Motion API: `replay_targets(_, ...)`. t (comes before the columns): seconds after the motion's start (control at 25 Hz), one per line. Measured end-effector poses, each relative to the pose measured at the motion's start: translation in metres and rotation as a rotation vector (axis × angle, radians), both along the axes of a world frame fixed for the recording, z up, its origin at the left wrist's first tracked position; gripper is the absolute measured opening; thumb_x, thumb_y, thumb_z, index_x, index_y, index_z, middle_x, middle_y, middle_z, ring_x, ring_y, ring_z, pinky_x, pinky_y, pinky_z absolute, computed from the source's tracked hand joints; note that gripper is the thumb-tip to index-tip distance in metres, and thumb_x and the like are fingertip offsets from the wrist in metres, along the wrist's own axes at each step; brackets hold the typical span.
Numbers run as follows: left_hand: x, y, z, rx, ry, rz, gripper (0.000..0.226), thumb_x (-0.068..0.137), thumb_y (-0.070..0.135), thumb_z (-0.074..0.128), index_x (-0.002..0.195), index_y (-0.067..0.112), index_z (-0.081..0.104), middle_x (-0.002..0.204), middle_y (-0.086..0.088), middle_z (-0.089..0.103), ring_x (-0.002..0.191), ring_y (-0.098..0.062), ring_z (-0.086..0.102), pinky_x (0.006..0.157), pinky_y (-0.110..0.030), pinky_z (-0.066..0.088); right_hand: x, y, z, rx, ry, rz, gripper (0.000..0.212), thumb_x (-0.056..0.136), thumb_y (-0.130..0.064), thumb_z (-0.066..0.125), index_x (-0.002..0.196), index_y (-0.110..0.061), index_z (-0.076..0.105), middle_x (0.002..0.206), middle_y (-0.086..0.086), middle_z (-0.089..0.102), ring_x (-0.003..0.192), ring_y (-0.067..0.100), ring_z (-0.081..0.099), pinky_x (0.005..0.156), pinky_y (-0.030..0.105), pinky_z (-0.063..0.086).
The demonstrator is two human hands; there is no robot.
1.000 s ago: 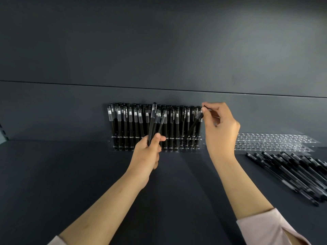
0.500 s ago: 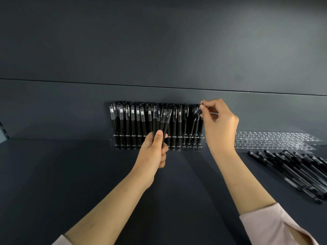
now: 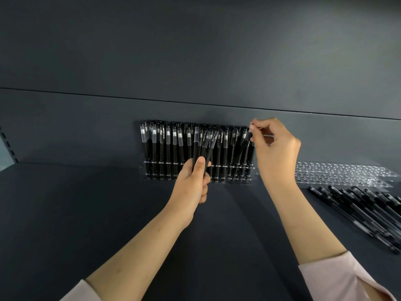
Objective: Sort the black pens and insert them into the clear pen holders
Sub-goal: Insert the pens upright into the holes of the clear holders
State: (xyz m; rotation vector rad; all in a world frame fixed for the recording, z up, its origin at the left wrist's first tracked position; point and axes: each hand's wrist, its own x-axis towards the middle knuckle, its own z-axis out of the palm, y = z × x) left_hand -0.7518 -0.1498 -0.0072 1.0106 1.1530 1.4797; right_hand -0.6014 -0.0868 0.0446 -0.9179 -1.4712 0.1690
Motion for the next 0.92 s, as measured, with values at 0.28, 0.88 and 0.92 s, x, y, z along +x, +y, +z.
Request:
replay_targets(0.28, 0.001, 0.002, 0.002, -0.038, -0.046, -0.011, 0.033, 0.105, 0.026, 0.036, 0.12, 0.0, 0.05, 0.052, 0.005, 0.038, 0.039, -0.006, 0.025, 0.038, -0.02, 0.019, 0.001, 0.023, -0.019, -0.056, -0.349, -0.005, 0.026, 0.093, -0.01, 0.06, 0.118, -0.011, 0.068, 0.094, 0.004, 0.067, 0.076, 0.013, 0.057, 0.072, 0.006, 0.041)
replay_targets(0.88, 0.008, -0.007, 0.003, 0.017, 0.071, -0.103, 0.021, 0.103, 0.029, 0.045, 0.109, 0.016, 0.06, 0.076, 0.001, 0.07, 0.054, -0.01, 0.049, 0.048, -0.023, 0.036, -0.006, -0.007, -0.001, -0.474, 0.299, 0.493, 0.016, 0.09, -0.01, 0.065, 0.105, -0.013, 0.064, 0.084, -0.001, 0.072, 0.08, 0.011, 0.069, 0.074, 0.023, 0.054)
replay_targets(0.92, 0.008, -0.006, 0.002, 0.002, 0.063, -0.085, 0.02, 0.102, 0.028, 0.046, 0.108, 0.017, 0.061, 0.081, 0.001, 0.072, 0.058, -0.01, 0.053, 0.05, -0.024, 0.04, -0.004, -0.006, 0.001, -0.437, 0.361, 0.441, 0.017, 0.089, -0.009, 0.066, 0.106, -0.014, 0.063, 0.083, 0.001, 0.071, 0.077, 0.012, 0.069, 0.072, 0.023, 0.055)
